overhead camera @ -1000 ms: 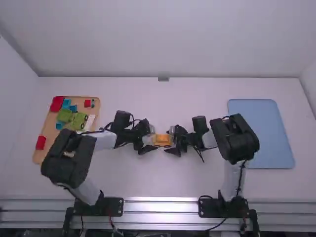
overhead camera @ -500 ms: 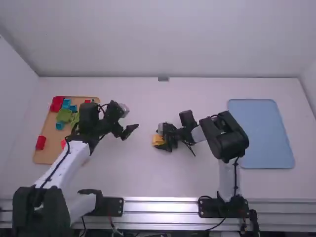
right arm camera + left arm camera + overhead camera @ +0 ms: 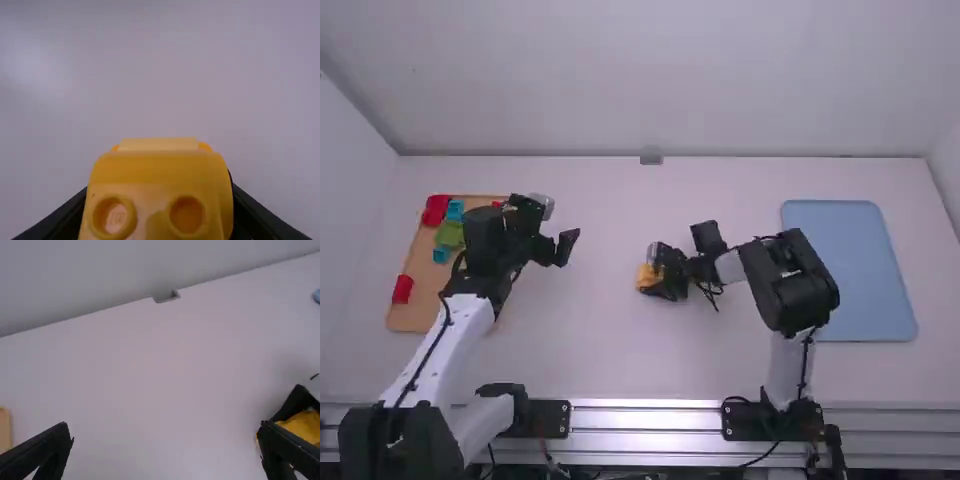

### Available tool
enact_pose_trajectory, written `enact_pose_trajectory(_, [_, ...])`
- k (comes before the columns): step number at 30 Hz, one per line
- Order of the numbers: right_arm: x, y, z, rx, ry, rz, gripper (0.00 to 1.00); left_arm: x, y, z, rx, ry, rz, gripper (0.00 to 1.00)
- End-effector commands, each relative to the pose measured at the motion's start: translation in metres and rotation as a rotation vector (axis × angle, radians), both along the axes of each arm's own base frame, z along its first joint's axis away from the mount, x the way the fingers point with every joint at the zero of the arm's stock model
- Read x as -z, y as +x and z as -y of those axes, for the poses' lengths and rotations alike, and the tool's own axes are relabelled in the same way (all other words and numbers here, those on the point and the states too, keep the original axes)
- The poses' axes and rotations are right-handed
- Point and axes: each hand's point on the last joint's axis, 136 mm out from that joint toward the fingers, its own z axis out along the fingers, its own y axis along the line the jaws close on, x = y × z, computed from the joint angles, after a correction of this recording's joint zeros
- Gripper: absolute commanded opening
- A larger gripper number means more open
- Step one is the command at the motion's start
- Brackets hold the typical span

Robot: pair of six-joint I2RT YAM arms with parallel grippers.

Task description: Assemble lego blocks to make yellow taxi

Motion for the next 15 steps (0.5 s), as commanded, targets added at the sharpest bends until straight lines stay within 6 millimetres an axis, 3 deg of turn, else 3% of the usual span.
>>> enact_pose_trajectory(1, [-0.038,0.03,0.029,0.097,-0.065,0.119,0.59,-0.005,0.003,-0.013,-0.076,0.014,0.017,0.99])
enact_pose_trajectory(5, [-0.063,0.038,0.111,0.326,-0.299,0.102,0.53,-0.003,0.009,-0.038,-0.234,0.035,0.004,0.99])
enact_pose_trajectory(6, [-0.066,0.039,0.12,0.352,-0.317,0.101,0.53,-0.003,0.009,-0.041,-0.247,0.04,0.003,0.99])
enact_pose_trajectory(8, [-0.084,0.043,0.167,0.494,-0.382,0.106,0.51,-0.003,0.01,-0.047,-0.278,0.056,0.004,0.99])
enact_pose_trajectory(10, [-0.091,0.046,0.189,0.573,-0.392,0.1,0.51,-0.003,0.011,-0.05,-0.297,0.067,0.009,0.99])
enact_pose_trajectory(11, [-0.098,0.048,0.213,0.645,-0.394,0.104,0.51,-0.004,0.012,-0.055,-0.318,0.075,0.016,0.99])
enact_pose_trajectory(15, [-0.101,0.053,0.264,0.822,-0.348,0.095,0.48,-0.007,0.013,-0.055,-0.32,0.077,0.027,0.99])
